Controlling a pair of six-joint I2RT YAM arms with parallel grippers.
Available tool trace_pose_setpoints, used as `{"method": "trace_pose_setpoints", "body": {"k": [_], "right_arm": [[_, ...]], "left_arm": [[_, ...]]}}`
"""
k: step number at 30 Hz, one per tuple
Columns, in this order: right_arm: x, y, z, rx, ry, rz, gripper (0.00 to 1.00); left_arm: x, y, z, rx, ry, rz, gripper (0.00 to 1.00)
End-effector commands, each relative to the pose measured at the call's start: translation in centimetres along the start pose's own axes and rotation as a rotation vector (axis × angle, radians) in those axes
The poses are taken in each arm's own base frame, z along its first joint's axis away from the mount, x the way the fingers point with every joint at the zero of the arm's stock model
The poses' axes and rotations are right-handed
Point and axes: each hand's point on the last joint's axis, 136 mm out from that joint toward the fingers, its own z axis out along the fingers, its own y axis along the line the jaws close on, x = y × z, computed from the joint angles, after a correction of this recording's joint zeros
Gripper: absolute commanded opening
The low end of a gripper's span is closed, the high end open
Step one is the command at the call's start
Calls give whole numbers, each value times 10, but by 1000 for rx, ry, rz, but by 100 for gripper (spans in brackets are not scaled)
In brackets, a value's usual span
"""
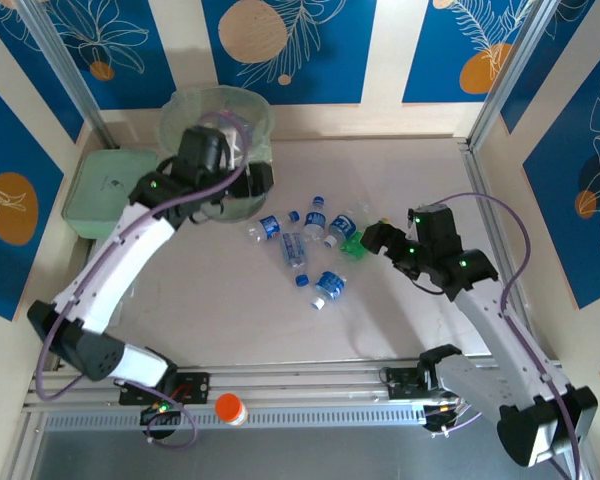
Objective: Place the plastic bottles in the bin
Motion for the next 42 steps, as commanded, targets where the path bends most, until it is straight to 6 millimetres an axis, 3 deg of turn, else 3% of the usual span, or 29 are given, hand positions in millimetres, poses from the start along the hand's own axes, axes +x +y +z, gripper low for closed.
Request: {"method": "trace_pose_setpoints", "body": {"k": [1, 5, 8, 14, 26, 35, 42], "right_arm": [[6, -7, 15, 81, 36, 40, 93], [25, -13, 44, 177, 152, 85, 93], [34, -15, 59, 245, 195, 122, 93], [40, -13, 92, 298, 229, 157, 91], [46, -24, 147, 409, 297, 205, 85], [57, -36, 159, 437, 320, 233, 72], [59, -32, 144, 404, 317, 234, 57]], "left_arm": [[4, 12, -8, -36, -61, 48, 81], [24, 29, -11, -74, -63, 91, 83], [31, 25, -17, -22, -102, 150, 86], [34, 22, -26, 30, -168, 159, 87], [37, 21, -26, 35, -178, 159, 88], [36, 20, -25, 35, -178, 159, 87], [39, 18, -19, 49, -164, 173, 87]]}}
